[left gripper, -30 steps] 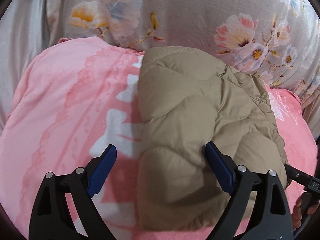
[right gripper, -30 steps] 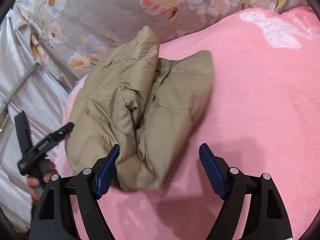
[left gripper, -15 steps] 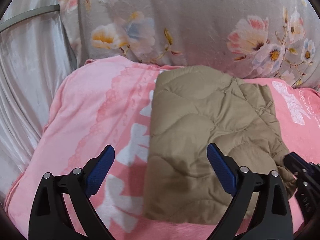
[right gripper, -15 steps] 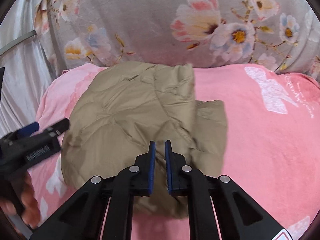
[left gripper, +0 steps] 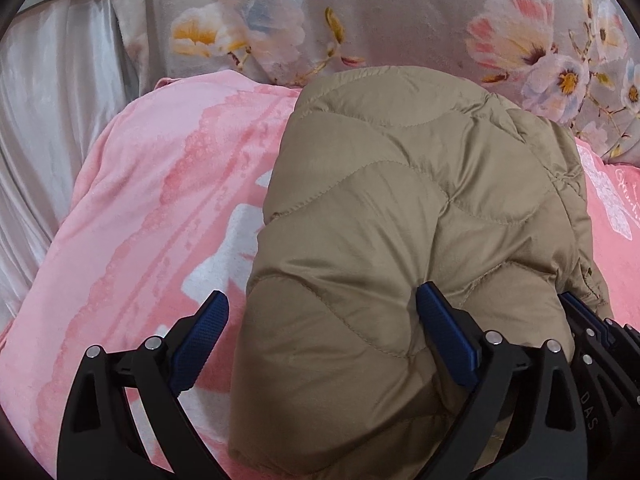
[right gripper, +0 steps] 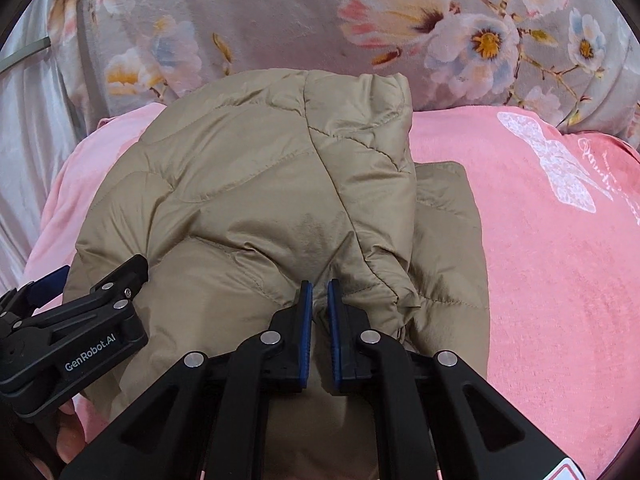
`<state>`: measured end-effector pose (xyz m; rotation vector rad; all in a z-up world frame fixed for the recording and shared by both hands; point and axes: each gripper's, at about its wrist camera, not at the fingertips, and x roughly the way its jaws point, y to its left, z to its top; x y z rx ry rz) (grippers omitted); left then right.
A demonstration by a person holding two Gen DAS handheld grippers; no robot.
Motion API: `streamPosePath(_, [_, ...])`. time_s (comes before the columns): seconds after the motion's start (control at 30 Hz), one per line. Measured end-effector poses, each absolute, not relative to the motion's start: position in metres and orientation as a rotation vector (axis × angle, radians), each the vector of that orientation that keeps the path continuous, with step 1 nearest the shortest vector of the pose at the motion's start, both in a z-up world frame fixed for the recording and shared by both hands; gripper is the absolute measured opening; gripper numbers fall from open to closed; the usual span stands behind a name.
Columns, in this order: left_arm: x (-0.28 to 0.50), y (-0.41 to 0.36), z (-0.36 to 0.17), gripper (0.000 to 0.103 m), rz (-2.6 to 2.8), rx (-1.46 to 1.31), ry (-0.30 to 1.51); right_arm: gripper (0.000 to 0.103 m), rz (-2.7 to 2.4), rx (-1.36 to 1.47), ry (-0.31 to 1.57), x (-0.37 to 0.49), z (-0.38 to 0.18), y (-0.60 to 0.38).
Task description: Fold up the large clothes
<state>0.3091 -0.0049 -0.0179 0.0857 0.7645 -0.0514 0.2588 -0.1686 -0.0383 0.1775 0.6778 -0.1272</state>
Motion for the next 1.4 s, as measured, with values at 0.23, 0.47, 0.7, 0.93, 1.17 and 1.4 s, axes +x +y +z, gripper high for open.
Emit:
streamPosePath(0.23, [0.305, -0.010, -0.027, 0.094, -0.039, 0.115, 0.721, 0.007, -0.154, 0.125, 0.633, 0.258, -0.049, -0.161])
streamPosePath(0.47, [0.303, -0.009, -0.032, 0.094, -0.033, 0.106, 0.700, 0.007, -0.150, 0.134, 0.622, 0.258, -0.049, -0.163])
streamPosePath(0.7, [0.296, -0.011, -0.036, 0.094, -0.009, 0.109, 0.647, 0.007, -0.146, 0.140, 0.621, 0.258, -0.049, -0.163])
streamPosePath(0.93, [0.296, -0.008, -0.035, 0.095, -0.015, 0.083, 0.635, 0.007, -0.136, 0.157, 0.608, 0.255, -0.048, -0.166])
streamPosePath(1.17, [0.240, 0.011, -0.015, 0.095, -0.064, 0.082, 0.622, 0.060, -0.148, 0.203, 0.590, 0.185, -0.031, -0.176])
streamPosePath(1.4, [0.162, 0.016, -0.031, 0.096, -0.081, 0.148, 0.667, 0.068, -0.181, 0.186, 0.685, 0.108, -0.061, -0.175])
